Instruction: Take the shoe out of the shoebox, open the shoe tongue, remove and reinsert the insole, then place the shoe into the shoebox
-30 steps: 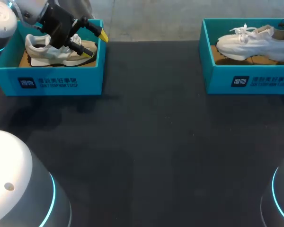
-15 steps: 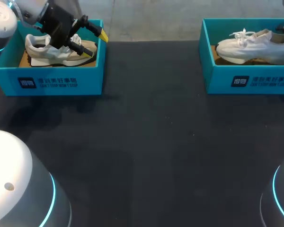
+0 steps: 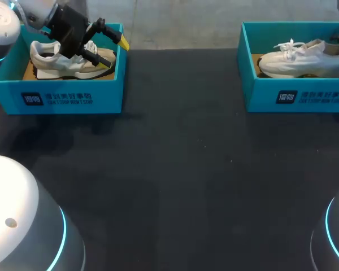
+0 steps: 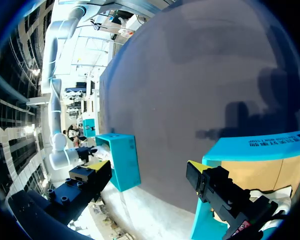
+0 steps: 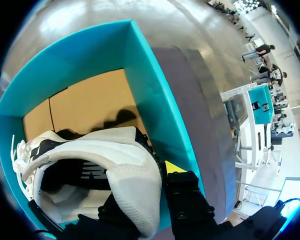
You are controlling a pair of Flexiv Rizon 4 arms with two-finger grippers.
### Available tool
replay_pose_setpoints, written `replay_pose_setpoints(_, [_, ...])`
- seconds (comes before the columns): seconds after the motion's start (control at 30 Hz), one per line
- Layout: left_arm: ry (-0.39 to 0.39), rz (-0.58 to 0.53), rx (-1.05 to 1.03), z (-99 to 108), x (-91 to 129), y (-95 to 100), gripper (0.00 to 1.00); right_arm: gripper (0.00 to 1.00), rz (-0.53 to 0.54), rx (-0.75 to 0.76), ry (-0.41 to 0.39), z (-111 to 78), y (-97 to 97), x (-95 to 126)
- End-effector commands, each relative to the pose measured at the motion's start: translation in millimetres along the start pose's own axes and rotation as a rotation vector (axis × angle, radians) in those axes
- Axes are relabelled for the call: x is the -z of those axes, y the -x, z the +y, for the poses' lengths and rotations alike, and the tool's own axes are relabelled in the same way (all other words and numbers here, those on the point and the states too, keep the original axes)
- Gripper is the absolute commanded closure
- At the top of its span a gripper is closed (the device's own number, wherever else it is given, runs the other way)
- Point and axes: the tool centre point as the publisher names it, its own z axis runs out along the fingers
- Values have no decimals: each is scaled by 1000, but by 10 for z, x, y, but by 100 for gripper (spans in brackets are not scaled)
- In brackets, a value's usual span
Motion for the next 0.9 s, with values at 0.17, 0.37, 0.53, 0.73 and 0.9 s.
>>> replay_pose_setpoints(0.17, [0, 3, 0, 0, 0, 2, 0, 100, 2, 18, 27, -104, 53, -29])
replay_pose_setpoints(0.37, [0, 3, 0, 0, 0, 2, 0, 100, 2, 40, 39, -153, 107, -72])
replay_pose_setpoints(0.53, [0, 3, 0, 0, 0, 2, 0, 100, 3, 62, 48, -218, 127, -109])
replay_pose_setpoints(0.73, [0, 3, 0, 0, 0, 2, 0, 100, 9, 72, 55, -256, 146, -123])
replay_pose_setpoints(0.9, [0, 3, 0, 0, 0, 2, 0, 100, 8, 79, 61, -274, 161, -138])
